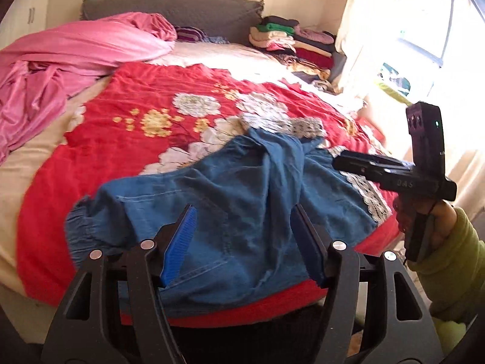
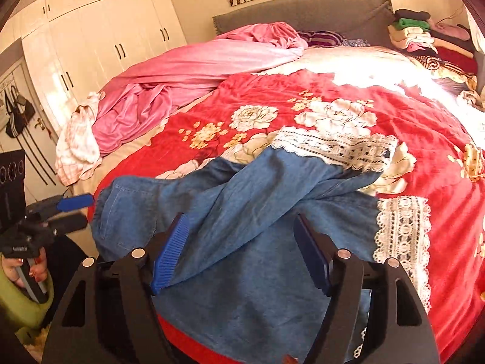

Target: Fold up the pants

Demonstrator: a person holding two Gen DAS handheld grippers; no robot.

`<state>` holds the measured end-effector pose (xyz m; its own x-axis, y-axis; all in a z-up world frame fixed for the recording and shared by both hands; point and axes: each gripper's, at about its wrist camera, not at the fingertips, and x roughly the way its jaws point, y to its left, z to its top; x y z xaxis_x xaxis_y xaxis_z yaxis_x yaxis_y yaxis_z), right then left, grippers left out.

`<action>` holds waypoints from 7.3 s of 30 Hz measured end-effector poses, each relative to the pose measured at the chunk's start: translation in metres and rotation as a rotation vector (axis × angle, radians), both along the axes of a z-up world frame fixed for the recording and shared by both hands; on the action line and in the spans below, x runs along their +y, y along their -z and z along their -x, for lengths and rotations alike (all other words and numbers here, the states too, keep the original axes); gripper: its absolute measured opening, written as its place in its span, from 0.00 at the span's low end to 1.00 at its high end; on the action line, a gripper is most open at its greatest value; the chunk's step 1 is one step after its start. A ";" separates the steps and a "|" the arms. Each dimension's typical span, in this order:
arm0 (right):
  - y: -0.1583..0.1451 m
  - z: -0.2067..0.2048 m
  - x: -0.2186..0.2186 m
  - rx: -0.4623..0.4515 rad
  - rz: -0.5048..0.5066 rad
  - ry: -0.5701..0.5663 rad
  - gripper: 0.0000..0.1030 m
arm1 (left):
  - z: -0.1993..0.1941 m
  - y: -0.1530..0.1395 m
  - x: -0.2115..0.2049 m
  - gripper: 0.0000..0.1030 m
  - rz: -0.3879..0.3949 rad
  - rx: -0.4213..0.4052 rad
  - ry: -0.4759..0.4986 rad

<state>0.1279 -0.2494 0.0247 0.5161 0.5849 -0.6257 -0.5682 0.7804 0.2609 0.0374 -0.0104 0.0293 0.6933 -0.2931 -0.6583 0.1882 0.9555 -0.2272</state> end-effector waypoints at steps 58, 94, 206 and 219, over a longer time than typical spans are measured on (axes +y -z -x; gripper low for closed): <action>-0.008 -0.019 -0.143 0.144 -0.176 0.360 0.09 | -0.051 0.050 -0.072 0.00 -0.003 0.035 0.282; 0.050 0.048 -0.178 0.324 -0.003 0.427 0.38 | -0.015 0.083 -0.085 0.02 -0.152 0.138 0.373; 0.059 -0.157 -0.075 0.051 0.341 0.041 0.24 | -0.220 0.080 -0.043 0.10 -0.111 0.216 0.066; 0.010 -0.097 -0.146 0.043 0.074 0.241 0.66 | -0.168 0.039 0.000 0.47 0.025 0.131 -0.030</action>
<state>0.2246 -0.3953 0.0150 0.6070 0.4004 -0.6865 -0.3533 0.9097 0.2182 0.2055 -0.0108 -0.0097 0.6109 -0.2910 -0.7363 0.1270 0.9540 -0.2717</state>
